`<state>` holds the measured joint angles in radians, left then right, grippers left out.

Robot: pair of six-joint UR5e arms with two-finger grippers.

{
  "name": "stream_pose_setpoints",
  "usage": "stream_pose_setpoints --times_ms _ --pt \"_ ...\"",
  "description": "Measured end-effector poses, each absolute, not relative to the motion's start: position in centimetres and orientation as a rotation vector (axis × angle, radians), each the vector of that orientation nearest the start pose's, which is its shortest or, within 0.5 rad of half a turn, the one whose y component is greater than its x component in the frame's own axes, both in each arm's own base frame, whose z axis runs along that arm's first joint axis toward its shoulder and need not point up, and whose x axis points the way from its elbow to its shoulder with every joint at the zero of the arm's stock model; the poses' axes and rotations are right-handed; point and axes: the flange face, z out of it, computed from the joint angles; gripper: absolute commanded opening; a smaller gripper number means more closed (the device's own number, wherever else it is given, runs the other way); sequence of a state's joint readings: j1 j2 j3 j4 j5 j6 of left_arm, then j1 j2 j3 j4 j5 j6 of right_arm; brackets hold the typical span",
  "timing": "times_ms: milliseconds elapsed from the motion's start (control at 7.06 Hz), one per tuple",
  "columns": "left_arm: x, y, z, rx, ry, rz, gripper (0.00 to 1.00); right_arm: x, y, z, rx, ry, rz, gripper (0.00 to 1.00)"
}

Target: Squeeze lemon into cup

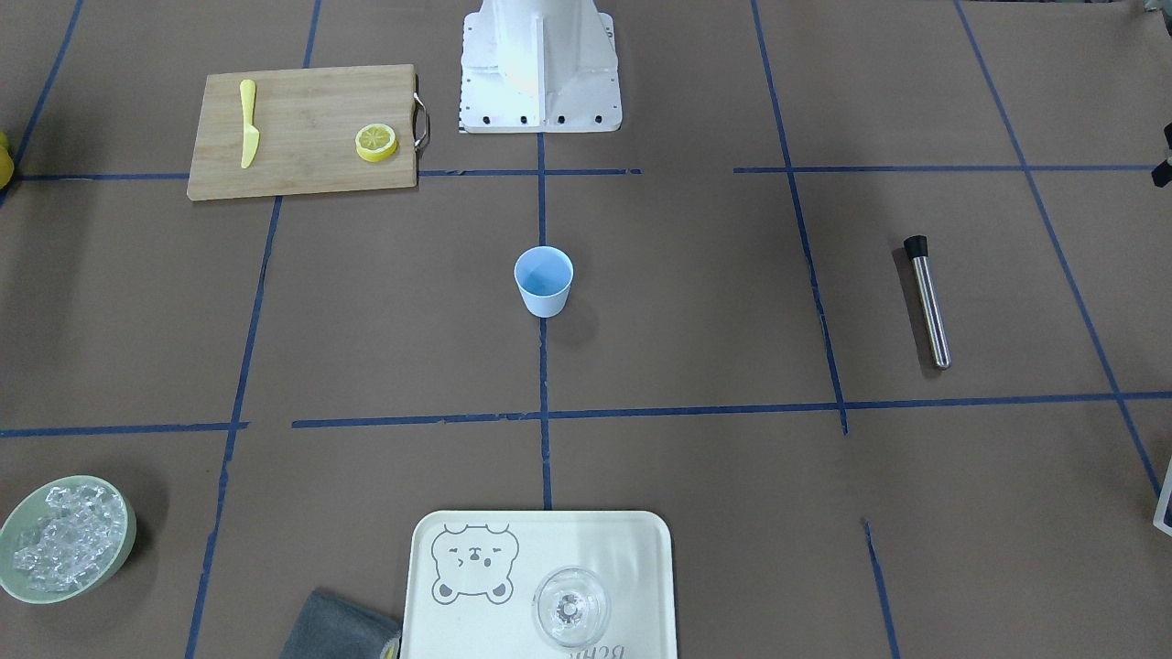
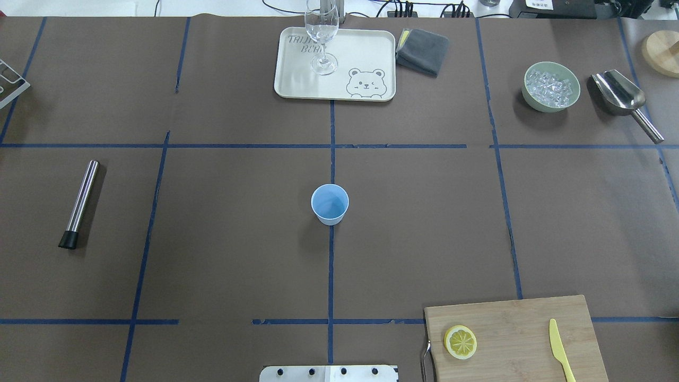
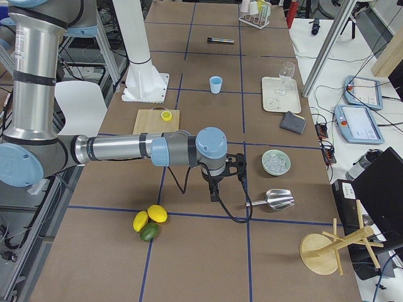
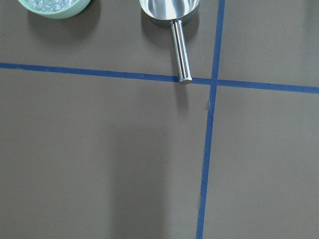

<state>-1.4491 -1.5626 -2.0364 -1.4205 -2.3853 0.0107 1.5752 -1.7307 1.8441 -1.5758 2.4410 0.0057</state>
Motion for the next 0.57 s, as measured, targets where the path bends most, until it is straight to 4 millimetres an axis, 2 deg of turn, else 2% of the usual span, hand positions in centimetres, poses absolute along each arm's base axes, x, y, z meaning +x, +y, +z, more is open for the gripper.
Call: stream_pose_setpoints --times_ms 283,425,566 --pt "5.8 -45.0 40.2 0.19 0.877 0.216 1.0 5.7 -42.8 58.8 0.089 -0.888 -0.012 1.0" --pt "7.9 -44.0 38.5 0.167 0.897 0.197 1.0 4.9 -43.0 57.6 0.079 -0.905 0.014 1.0" --pt "9.2 -43.5 37.6 0.146 0.91 0.177 1.0 2.5 -43.3 54.4 0.062 -0.929 0.033 1.0"
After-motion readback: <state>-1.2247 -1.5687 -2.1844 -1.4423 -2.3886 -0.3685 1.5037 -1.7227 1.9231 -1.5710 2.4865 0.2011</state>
